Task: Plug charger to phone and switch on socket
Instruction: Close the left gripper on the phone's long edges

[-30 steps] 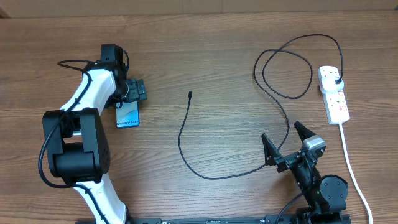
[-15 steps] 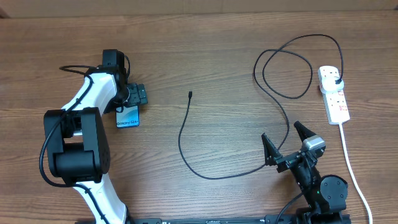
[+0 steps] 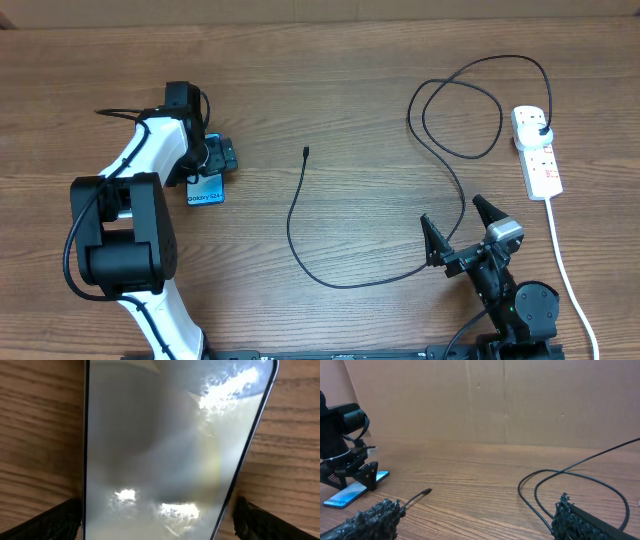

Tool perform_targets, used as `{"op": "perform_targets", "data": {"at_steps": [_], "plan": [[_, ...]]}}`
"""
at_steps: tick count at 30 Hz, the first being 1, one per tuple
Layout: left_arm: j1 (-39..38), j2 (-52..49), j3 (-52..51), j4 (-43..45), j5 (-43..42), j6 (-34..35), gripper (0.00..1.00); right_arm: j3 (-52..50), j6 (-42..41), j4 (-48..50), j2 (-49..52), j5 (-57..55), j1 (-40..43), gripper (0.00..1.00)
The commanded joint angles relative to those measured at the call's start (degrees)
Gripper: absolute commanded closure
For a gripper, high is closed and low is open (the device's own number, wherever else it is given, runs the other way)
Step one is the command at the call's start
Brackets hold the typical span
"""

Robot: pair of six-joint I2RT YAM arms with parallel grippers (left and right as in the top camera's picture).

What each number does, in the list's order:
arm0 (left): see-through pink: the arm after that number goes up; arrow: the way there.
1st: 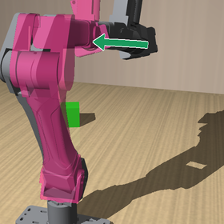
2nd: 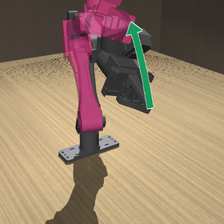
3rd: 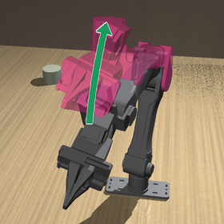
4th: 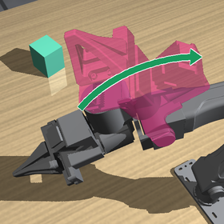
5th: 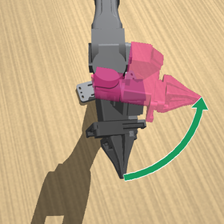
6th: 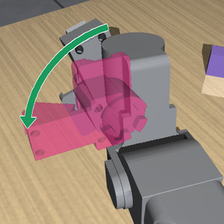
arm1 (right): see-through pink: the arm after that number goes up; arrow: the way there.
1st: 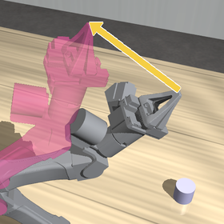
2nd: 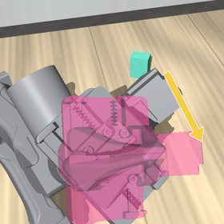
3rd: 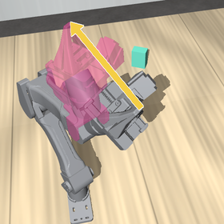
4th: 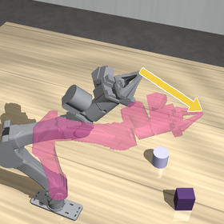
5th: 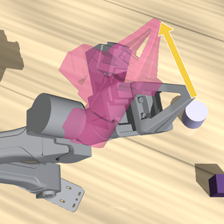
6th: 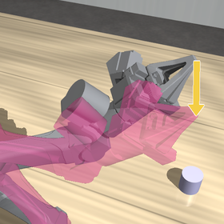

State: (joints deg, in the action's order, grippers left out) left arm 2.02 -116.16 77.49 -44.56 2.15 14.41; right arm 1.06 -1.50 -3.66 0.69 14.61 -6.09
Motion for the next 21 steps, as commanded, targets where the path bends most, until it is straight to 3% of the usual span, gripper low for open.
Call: {"op": "perform_targets", "data": {"at_steps": [1,3,8,13,21], "plan": [[0.2,-4.8,-0.5,-2.6,-1.0,-4.1,0.00,-0.6,-0.2,0.3,-0.5,-0.2,-0.3,0.00],[0.2,-8.3,-0.5,-2.3,-3.4,-8.5,0.00,-0.6,-0.2,0.3,-0.5,-0.2,-0.3,0.00],[0.2,-11.3,-0.5,-1.3,-3.3,-9.8,0.04,-0.6,-0.2,0.3,-0.5,-0.2,-0.3,0.00],[0.2,-11.3,-0.5,-1.6,-3.7,-9.7,0.21,-0.6,-0.2,0.3,-0.5,-0.2,-0.3,0.00],[0.2,-11.3,5.9,-5.3,-3.7,-9.0,0.25,-0.6,-0.2,0.3,-0.5,-0.2,-0.3,0.00]]}}
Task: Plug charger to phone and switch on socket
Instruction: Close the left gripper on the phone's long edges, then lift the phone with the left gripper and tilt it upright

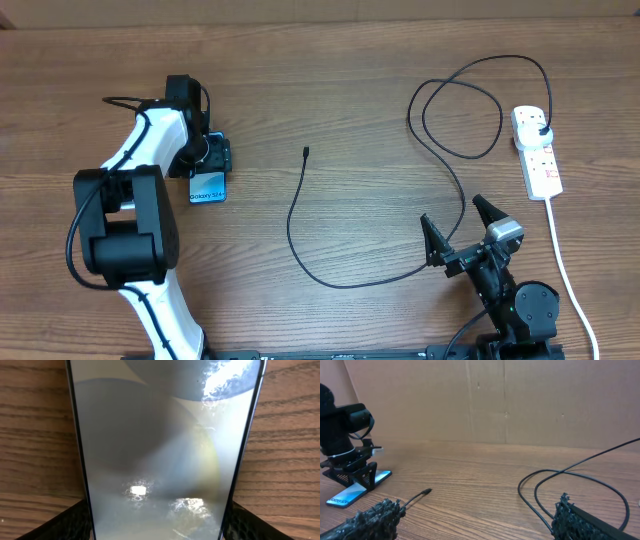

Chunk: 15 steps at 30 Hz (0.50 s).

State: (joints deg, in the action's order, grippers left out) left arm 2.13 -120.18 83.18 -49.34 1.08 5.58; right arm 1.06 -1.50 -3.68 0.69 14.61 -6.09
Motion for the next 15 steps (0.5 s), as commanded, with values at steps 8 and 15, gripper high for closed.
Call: {"op": "perform_targets", "data": {"at_steps": [8,15], "plan": [[0.1,-7.3,21.4,-15.0,-5.8,-0.2,0.28,-0.6,-0.2,0.3,-0.5,-0.2,-0.3,0.00],[0.1,-7.3,29.4,-19.7,-9.0,0.7,0.31,-0.6,-0.2,0.3,-0.5,-0.2,-0.3,0.00]]}}
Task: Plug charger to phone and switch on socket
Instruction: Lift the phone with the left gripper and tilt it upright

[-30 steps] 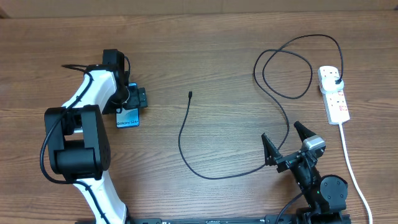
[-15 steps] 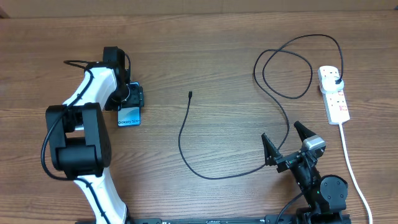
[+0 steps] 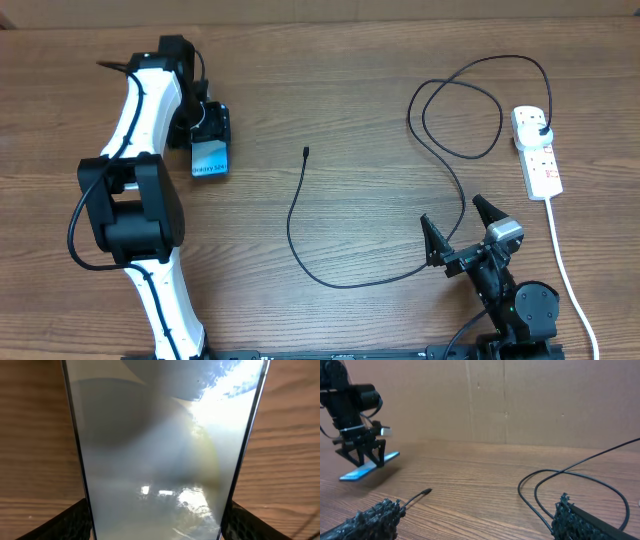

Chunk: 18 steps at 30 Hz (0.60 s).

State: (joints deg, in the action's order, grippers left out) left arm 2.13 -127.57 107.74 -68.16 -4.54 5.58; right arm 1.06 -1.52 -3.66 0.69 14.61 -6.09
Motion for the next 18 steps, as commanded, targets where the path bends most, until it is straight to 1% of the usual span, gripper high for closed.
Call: {"op": "perform_targets", "data": {"at_steps": [1,6,9,11,12,13,15,17,18], "plan": [[0.1,0.1,6.8,-1.5,-5.5,2.6,0.31,-0.6,-0.2,0.3,-0.5,-0.2,-0.3,0.00],[-0.3,0.1,9.1,-1.3,-15.0,9.5,0.31,-0.6,-0.2,0.3,-0.5,-0.2,-0.3,0.00],[-1.2,0.1,9.1,-3.1,-24.2,12.9,0.32,-0.6,-0.2,0.3,-0.5,-0.2,-0.3,0.00],[-1.9,0.1,9.1,-4.6,-32.0,13.4,0.32,-0.6,-0.2,0.3,-0.5,-0.2,-0.3,0.00],[-2.1,0.1,9.1,-5.2,-33.9,13.4,0.33,-0.6,-0.2,0.3,-0.5,-0.2,-0.3,0.00],[-2.8,0.1,9.1,-6.9,-36.9,14.7,0.38,-0.6,-0.2,0.3,-0.5,-0.2,-0.3,0.00],[-4.0,0.1,9.1,-9.2,-37.5,16.9,0.41,-0.6,-0.2,0.3,-0.5,-0.2,-0.3,0.00],[-5.1,0.1,9.1,-11.1,-37.5,18.6,0.41,-0.6,-0.2,0.3,-0.5,-0.2,-0.3,0.00],[-5.6,0.1,9.1,-11.8,-37.5,19.8,0.43,-0.6,-0.2,0.3,-0.5,-0.2,-0.3,0.00]]}}
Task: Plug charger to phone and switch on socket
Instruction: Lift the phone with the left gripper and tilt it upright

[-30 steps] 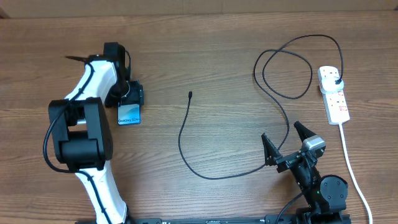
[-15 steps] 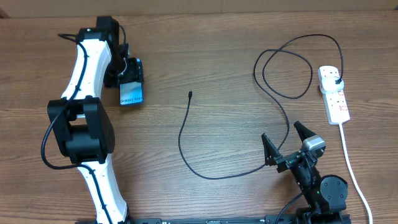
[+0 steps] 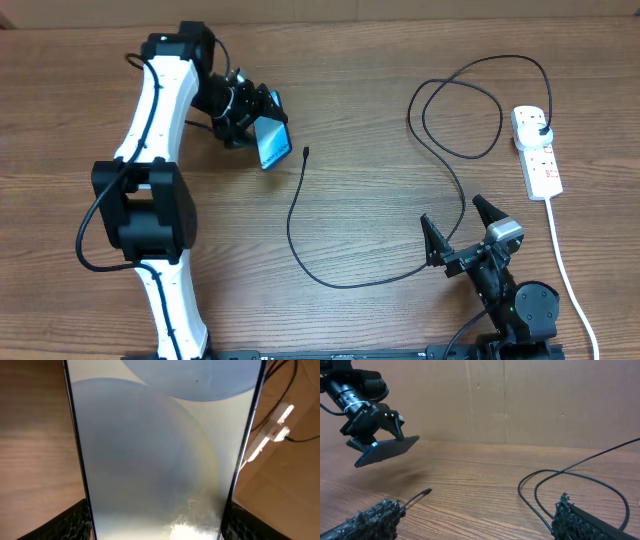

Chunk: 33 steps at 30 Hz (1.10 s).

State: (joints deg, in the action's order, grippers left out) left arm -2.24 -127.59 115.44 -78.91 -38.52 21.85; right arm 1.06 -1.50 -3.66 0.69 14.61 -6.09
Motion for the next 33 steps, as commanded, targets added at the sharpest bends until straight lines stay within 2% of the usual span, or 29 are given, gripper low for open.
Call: {"op": "perform_targets", "data": {"at_steps": [1,5,7,12,14,18,25,29,33], "plan": [[-2.2,0.1,1.4,-2.2,-3.8,7.6,0.44,-0.6,-0.2,0.3,-0.5,-0.2,-0.3,0.00],[-3.0,0.1,1.4,-2.3,-12.3,12.2,0.49,-0.6,-0.2,0.3,-0.5,-0.2,-0.3,0.00],[-3.0,0.1,1.4,-2.4,-13.0,14.3,0.47,-0.6,-0.2,0.3,-0.5,-0.2,-0.3,0.00],[-3.0,0.1,1.4,-5.8,-13.6,14.6,0.44,-0.6,-0.2,0.3,-0.5,-0.2,-0.3,0.00],[-3.0,0.1,1.4,-8.3,-17.3,14.6,0.45,-0.6,-0.2,0.3,-0.5,-0.2,-0.3,0.00],[-3.0,0.1,1.4,-10.5,-24.0,14.6,0.40,-0.6,-0.2,0.3,-0.5,-0.2,-0.3,0.00],[-3.0,0.1,1.4,-11.7,-26.3,14.6,0.45,-0.6,-0.2,0.3,-0.5,-0.2,-0.3,0.00],[-3.0,0.1,1.4,-14.2,-28.7,14.6,0.41,-0.6,-0.2,0.3,-0.5,-0.2,-0.3,0.00],[-3.0,0.1,1.4,-14.3,-31.8,14.6,0.42,-0.6,-0.2,0.3,-0.5,-0.2,-0.3,0.00]]}}
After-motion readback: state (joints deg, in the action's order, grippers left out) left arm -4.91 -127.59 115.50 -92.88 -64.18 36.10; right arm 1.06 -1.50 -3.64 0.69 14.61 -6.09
